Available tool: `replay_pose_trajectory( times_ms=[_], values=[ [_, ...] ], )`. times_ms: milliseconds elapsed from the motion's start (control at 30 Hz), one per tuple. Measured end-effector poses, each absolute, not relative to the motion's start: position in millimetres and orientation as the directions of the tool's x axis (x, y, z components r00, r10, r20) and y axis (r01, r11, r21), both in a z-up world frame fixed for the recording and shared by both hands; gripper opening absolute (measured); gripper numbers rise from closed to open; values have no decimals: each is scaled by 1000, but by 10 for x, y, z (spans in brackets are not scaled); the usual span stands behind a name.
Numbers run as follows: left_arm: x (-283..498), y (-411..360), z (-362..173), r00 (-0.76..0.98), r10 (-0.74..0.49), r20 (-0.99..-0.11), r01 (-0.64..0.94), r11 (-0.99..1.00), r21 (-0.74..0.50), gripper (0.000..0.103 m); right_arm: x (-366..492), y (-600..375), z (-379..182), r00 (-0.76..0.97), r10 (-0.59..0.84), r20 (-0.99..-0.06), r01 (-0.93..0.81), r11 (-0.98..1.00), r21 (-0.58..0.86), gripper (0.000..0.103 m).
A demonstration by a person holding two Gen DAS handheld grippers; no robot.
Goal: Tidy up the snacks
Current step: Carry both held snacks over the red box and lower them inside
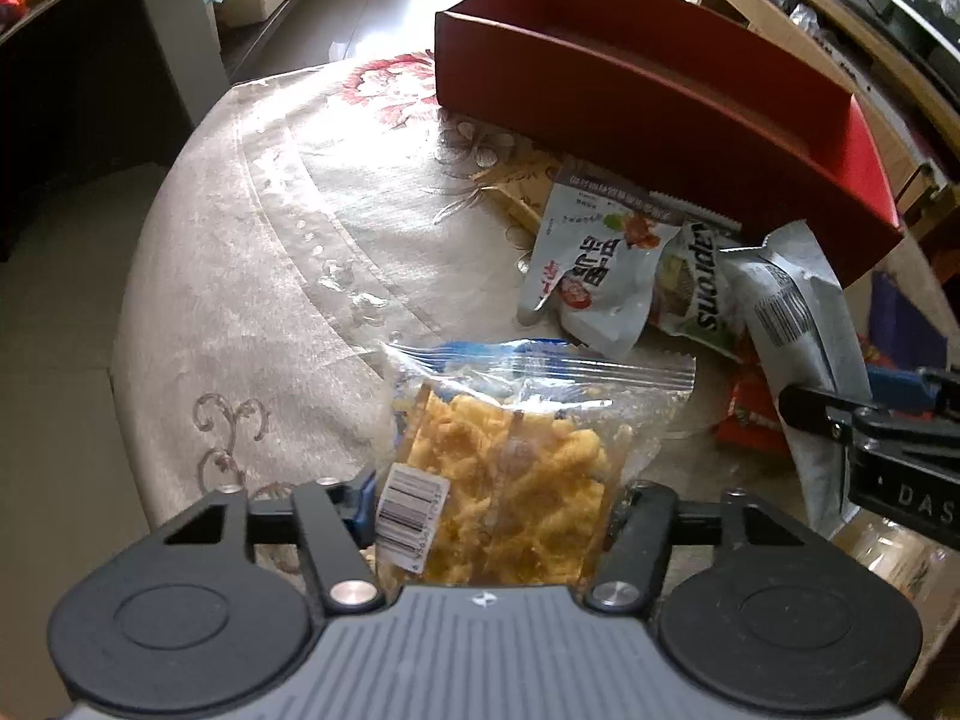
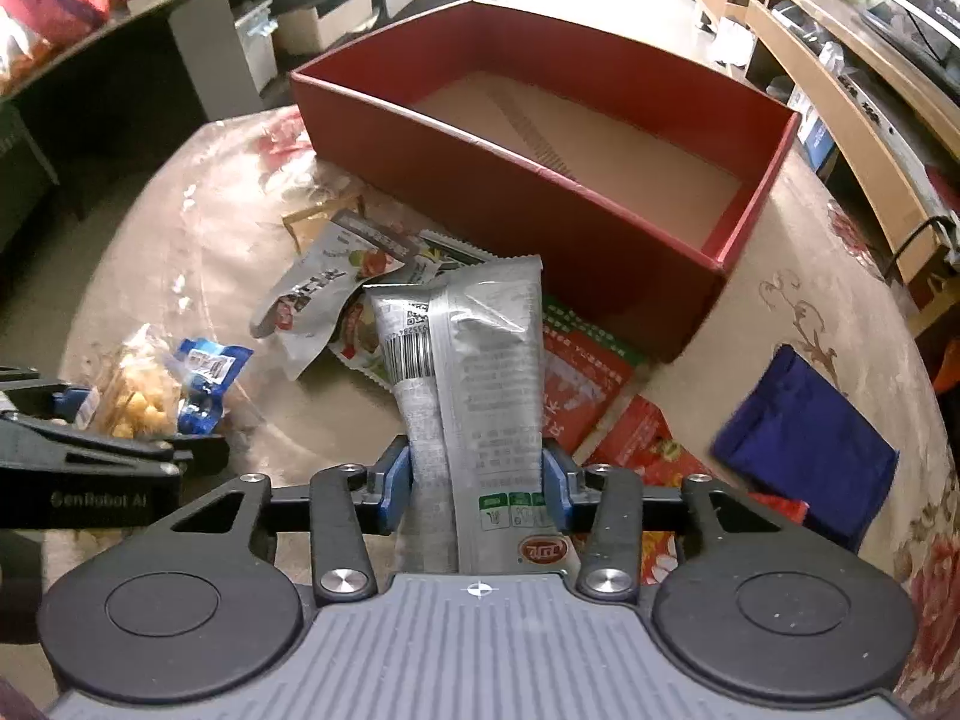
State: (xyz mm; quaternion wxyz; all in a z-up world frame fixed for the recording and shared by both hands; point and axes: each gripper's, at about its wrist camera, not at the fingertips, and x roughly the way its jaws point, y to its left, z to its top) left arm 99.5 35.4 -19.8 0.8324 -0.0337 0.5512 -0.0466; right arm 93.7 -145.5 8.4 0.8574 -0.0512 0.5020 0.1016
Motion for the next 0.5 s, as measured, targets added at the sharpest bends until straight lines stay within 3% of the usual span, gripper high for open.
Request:
replay_pose_trajectory(
  times_ms=[233, 367, 500],
  values=[
    [906, 342, -13, 417, -146, -897, 50, 989, -138, 51, 746, -1541, 280, 523, 155, -838, -205, 977, 53, 50],
    [885, 400, 61, 403, -203, -892, 25, 977, -211, 48, 658, -1588, 360, 548, 166, -820, -190, 979, 72, 50],
    [850, 364, 150, 424, -193, -885, 27, 979, -201, 47, 587, -1641, 461, 578, 176, -797, -174, 981, 91, 50]
  ],
)
